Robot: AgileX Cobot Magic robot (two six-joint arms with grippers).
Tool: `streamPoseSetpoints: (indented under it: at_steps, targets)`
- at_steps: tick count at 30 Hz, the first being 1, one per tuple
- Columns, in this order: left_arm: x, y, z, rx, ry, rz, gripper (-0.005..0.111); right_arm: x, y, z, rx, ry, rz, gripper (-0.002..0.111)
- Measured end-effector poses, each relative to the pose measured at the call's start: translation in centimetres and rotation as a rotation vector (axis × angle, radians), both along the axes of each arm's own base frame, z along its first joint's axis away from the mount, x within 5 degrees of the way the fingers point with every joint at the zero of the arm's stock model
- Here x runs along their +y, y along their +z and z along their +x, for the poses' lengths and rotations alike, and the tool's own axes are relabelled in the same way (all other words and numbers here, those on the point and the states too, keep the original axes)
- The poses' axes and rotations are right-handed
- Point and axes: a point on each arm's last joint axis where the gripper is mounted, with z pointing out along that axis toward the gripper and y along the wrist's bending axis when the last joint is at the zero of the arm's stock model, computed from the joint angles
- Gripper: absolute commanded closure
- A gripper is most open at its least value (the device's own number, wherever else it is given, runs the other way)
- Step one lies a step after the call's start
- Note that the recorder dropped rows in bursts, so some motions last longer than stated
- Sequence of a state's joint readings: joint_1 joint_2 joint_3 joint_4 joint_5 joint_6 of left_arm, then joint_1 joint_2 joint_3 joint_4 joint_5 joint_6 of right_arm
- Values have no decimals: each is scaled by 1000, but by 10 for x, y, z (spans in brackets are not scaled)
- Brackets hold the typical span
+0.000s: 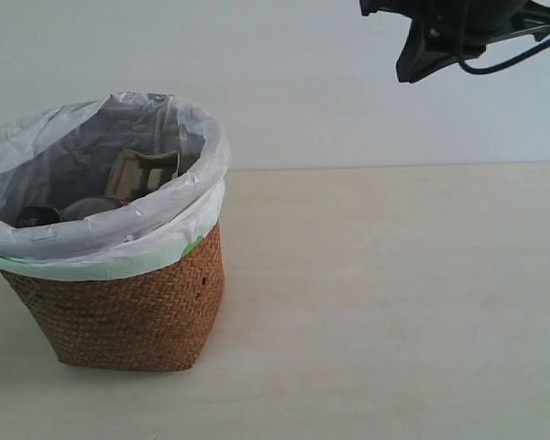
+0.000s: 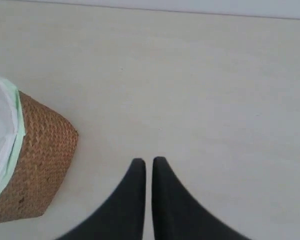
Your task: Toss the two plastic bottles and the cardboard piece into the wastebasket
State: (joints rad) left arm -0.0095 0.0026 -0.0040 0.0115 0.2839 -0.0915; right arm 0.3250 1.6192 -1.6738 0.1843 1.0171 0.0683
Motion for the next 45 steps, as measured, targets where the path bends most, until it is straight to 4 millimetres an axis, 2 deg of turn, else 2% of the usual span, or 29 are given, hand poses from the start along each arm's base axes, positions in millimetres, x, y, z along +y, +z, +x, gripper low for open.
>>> streamPoseSetpoints:
  at_steps: [5,10,18,22,25,30,36,45]
  targets:
    - [0,0,0,0,0,0,103,-12,5,-34,-53,-8,16,108]
    - [0,0,0,0,0,0,103,-28,8,-78,-135,-8,31,108]
    - [0,0,0,0,0,0,103,-51,-23,-140,-267,-25,52,108]
    - [0,0,0,0,0,0,103,-62,-30,-168,-384,-56,106,108]
    - [0,0,0,0,0,0,103,-69,-28,-186,-473,-93,179,108]
    - [0,0,0,0,0,0,103,-79,-11,-218,-592,-109,273,108]
    - [0,0,0,0,0,0,103,-83,-12,-236,-603,-105,315,108]
    - [0,0,0,0,0,0,103,-86,-50,-242,-560,-118,303,108]
